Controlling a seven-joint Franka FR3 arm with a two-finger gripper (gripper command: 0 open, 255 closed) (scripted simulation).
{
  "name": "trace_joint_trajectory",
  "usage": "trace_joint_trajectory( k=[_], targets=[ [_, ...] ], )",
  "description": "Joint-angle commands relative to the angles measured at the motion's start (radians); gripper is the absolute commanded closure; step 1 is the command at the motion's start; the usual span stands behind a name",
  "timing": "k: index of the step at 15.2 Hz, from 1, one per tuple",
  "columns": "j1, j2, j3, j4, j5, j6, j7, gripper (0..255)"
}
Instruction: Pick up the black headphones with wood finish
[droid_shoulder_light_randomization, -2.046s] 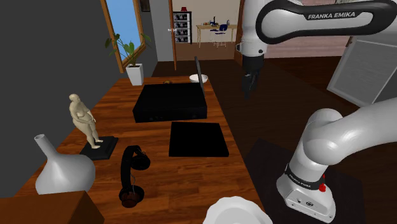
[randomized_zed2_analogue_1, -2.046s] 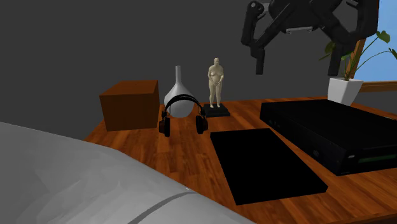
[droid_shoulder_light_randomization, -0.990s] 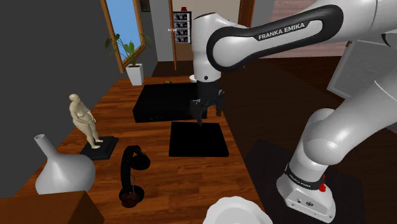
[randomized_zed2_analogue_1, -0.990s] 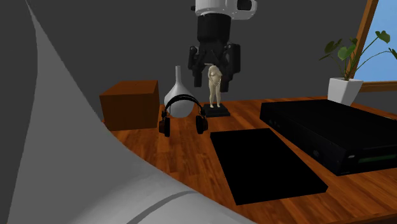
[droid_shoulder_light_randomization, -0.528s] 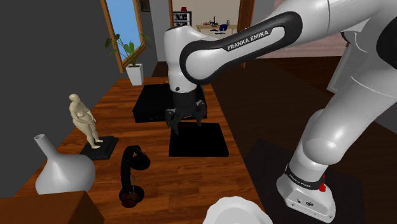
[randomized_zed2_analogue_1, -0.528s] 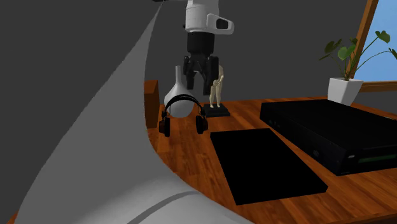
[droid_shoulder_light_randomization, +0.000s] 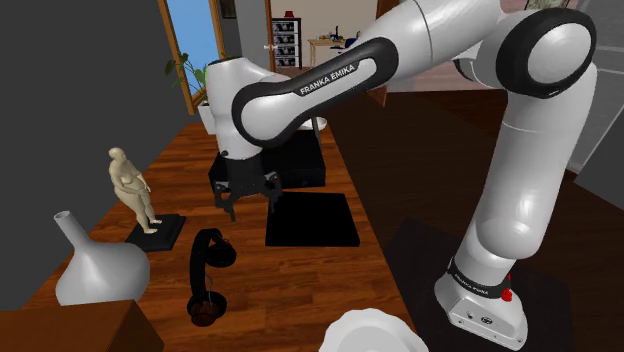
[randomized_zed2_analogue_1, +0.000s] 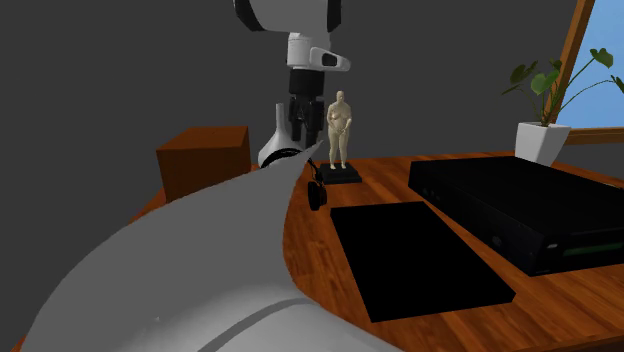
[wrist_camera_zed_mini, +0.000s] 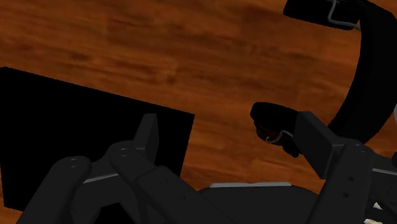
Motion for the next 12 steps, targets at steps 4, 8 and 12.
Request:
trace_joint_trajectory(
  k=[4, 8, 12],
  targets=[
    [0.074, 0.225, -0.02, 0.216, -0.114, -0.005, 0.187, 0],
    [0.152, 0.402, -0.06, 0.437, -0.18, -0.048, 0.297, 0],
    [0.176, 0.459, -0.077, 0.49, -0.197, -0.042, 0.322, 0]
  ],
)
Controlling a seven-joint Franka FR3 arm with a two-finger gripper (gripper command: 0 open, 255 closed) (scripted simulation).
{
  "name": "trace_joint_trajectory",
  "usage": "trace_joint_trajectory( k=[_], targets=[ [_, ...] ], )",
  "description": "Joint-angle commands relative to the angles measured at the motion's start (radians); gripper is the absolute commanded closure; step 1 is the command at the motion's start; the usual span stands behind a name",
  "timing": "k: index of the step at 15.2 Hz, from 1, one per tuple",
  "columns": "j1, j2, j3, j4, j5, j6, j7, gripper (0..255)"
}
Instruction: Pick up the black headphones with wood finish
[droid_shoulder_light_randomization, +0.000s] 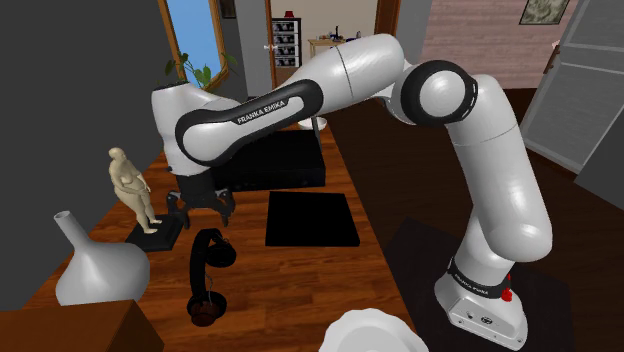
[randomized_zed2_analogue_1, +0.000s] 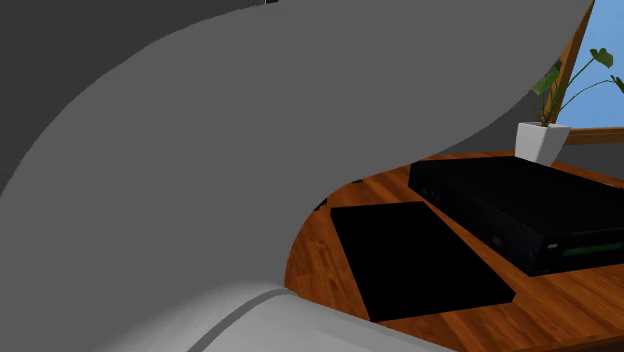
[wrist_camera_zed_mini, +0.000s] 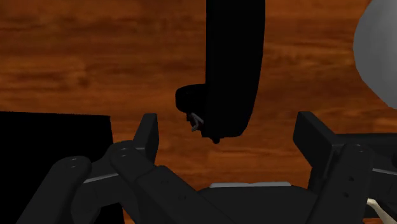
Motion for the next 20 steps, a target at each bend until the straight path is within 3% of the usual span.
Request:
trace_joint_trajectory(
  k=[1, 7, 8, 20],
  targets=[
    [0.003, 0.014, -0.004, -0.003, -0.005, 0.017, 0.004, 0],
    [0.003, 0.032, -0.01, -0.037, -0.014, 0.068, 0.007, 0],
    [0.005, 0.033, -0.01, -0.035, -0.015, 0.067, 0.008, 255],
    [0.003, 0.02, -0.006, -0.016, -0.008, 0.035, 0.005, 255]
  ],
)
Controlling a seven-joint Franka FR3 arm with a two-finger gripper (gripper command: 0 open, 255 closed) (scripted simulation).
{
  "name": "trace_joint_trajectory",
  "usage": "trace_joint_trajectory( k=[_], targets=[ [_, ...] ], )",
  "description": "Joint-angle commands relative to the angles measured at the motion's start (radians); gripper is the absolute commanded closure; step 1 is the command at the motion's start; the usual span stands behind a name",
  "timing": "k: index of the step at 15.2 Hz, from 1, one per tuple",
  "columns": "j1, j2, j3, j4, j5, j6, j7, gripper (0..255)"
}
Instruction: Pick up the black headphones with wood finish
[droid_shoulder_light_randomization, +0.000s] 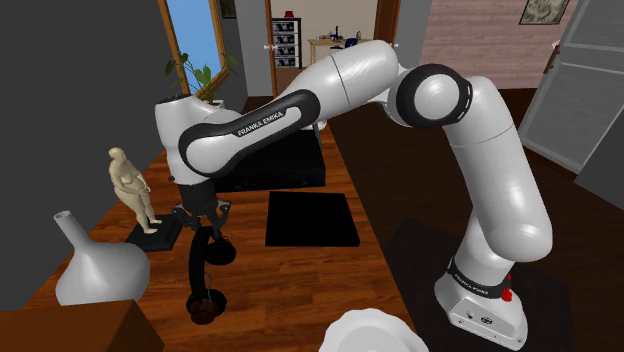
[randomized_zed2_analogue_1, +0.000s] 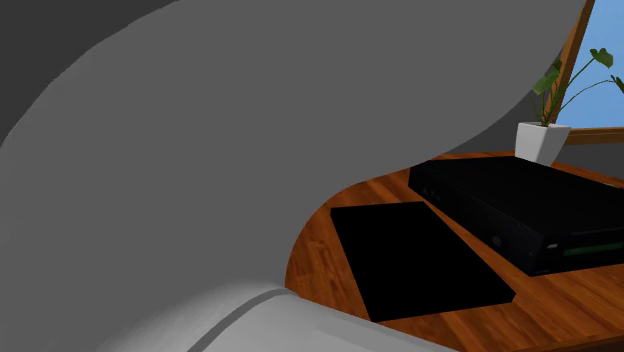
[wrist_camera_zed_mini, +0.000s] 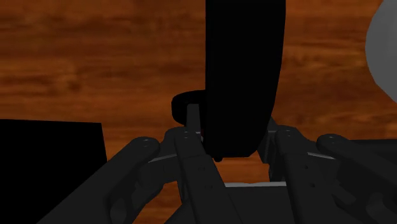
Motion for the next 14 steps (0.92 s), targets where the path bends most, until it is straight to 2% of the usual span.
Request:
trace_joint_trajectory(
  k=[1, 12, 14],
  targets=[
    [0.0, -0.009, 0.003, 0.016, 0.004, -0.024, -0.002, 255],
    [0.007, -0.037, 0.013, 0.124, 0.019, -0.155, -0.006, 255],
    [0.008, -0.037, 0.013, 0.126, 0.019, -0.157, -0.006, 255]
  ],
)
